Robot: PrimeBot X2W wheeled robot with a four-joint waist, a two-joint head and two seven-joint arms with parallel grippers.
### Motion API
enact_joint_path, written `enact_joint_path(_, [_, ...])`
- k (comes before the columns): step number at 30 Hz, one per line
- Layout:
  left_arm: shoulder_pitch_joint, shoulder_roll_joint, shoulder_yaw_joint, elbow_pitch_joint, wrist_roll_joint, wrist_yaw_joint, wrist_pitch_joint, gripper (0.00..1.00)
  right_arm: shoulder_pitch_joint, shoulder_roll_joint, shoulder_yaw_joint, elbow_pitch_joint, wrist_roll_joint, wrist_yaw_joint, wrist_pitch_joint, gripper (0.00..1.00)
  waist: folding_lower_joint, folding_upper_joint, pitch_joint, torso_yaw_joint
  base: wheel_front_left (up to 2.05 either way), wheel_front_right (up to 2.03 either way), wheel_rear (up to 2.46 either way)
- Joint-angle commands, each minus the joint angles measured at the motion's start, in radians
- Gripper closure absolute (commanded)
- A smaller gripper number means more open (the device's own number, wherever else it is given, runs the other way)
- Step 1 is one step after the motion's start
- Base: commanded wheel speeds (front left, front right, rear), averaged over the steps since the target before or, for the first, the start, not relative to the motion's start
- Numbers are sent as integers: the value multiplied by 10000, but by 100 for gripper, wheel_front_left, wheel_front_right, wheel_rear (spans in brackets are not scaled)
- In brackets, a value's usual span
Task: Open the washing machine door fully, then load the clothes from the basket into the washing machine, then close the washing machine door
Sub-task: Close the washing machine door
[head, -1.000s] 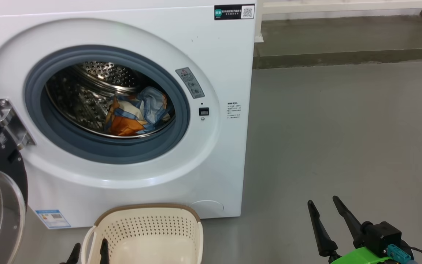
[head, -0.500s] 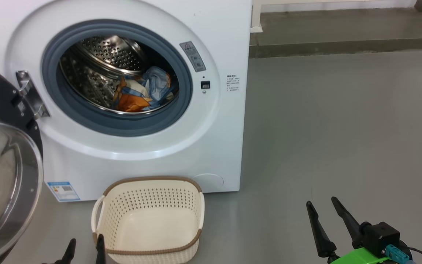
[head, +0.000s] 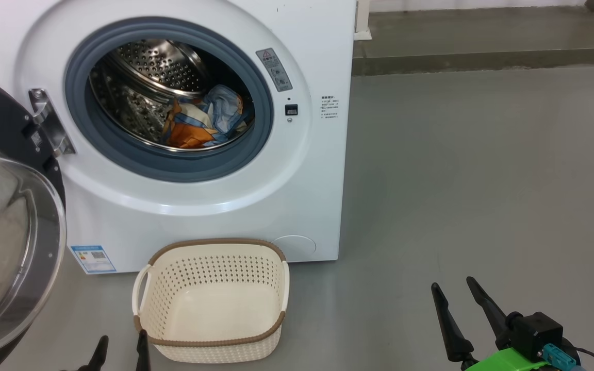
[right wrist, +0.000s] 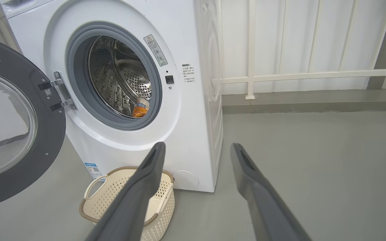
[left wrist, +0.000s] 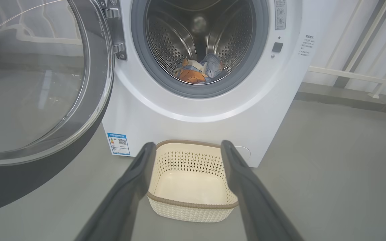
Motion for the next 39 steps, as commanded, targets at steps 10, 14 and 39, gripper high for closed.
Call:
enact_joint_path(10, [-411, 46, 416, -113, 219, -23, -118, 0, -336, -18, 230, -212, 42, 27, -120, 0, 0, 0, 14, -5, 0, 0, 0])
enact_joint_path(14, [-423, 41, 417, -87, 232, -27, -118, 0, -352, -18, 266, -207, 51, 27, -120, 0, 0, 0, 29, -35, 0, 0, 0])
enact_joint_path(39, [-503, 28, 378, 129, 305, -49, -118, 0, -369, -18, 277, -155, 112, 27, -120, 0, 0, 0, 19, -75, 0, 0, 0])
